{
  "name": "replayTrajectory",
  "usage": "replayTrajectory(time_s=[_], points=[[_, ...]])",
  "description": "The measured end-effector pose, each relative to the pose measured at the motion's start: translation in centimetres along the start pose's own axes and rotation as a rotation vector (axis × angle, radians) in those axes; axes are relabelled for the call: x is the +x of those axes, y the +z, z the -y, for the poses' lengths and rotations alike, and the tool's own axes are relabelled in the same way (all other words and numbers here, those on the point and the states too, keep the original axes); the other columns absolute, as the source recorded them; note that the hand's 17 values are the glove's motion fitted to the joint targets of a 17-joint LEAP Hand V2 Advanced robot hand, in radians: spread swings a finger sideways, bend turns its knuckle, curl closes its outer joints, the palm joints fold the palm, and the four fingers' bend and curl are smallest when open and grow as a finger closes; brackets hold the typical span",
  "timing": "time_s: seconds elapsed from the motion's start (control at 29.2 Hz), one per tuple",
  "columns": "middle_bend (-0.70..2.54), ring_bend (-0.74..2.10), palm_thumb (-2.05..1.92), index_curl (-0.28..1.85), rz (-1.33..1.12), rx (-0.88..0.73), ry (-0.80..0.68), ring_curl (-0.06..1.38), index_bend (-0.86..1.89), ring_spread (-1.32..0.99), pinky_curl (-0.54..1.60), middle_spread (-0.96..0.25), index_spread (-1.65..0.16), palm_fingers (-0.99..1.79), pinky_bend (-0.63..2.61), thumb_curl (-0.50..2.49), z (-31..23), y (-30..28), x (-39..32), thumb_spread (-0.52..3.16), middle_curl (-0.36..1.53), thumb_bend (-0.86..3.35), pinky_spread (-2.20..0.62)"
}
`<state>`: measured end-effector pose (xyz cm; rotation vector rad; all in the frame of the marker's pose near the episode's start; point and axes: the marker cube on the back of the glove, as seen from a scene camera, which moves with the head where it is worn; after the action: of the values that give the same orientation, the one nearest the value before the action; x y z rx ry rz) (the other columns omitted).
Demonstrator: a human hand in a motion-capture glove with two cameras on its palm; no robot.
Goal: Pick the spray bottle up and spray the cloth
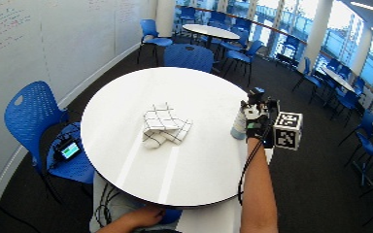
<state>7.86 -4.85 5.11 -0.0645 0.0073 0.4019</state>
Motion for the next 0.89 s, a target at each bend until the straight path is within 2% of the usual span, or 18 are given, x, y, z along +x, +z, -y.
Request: replayTrajectory(time_s=[0.55,0.89], points=[[0.21,0.19,0.89,0.4,-0.008,-0.029,0.127,0.32,0.26,-0.05,0.25,-0.1,-0.36,0.81,0.12,0.44,1.3,2.7,2.0,0.94,0.38,-0.02,0.12],[0.31,0.29,0.92,0.42,0.079,0.024,0.16,0.36,0.28,-0.11,0.18,-0.17,-0.35,1.01,0.06,0.49,2.0,3.3,1.9,0.84,0.42,-0.02,0.09]])
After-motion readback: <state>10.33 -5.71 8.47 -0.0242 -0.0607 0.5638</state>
